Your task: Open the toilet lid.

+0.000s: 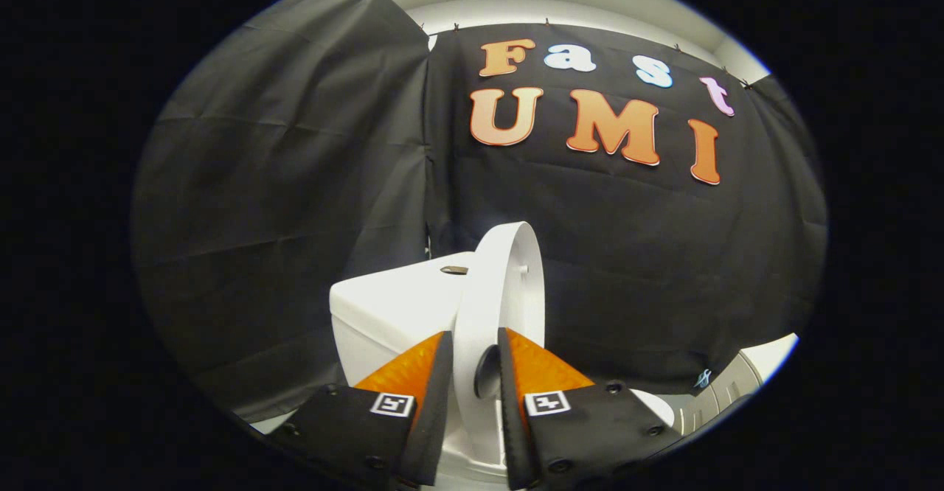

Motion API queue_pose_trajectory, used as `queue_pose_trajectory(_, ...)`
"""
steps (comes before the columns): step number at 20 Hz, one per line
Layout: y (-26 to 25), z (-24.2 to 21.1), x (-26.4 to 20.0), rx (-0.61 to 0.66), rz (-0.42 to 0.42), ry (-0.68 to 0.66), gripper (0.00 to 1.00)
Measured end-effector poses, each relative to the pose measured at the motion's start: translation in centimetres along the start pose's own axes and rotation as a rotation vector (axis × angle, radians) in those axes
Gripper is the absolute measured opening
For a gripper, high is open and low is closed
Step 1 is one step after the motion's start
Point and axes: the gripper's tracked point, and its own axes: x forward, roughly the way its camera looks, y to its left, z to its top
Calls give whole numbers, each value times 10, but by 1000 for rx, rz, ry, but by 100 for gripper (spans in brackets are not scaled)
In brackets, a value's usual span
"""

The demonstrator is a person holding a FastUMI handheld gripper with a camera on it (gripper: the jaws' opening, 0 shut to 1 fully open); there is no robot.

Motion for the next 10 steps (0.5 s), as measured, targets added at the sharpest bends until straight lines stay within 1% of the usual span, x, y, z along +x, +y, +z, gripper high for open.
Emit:
queue_pose_trajectory(2,1,2,0,-2,11,-8,54)
queue_pose_trajectory(6,3,7,-4,-1,24,-22,87)
queue_pose_trajectory(10,-5,26,-17,-13,43,-64,98)
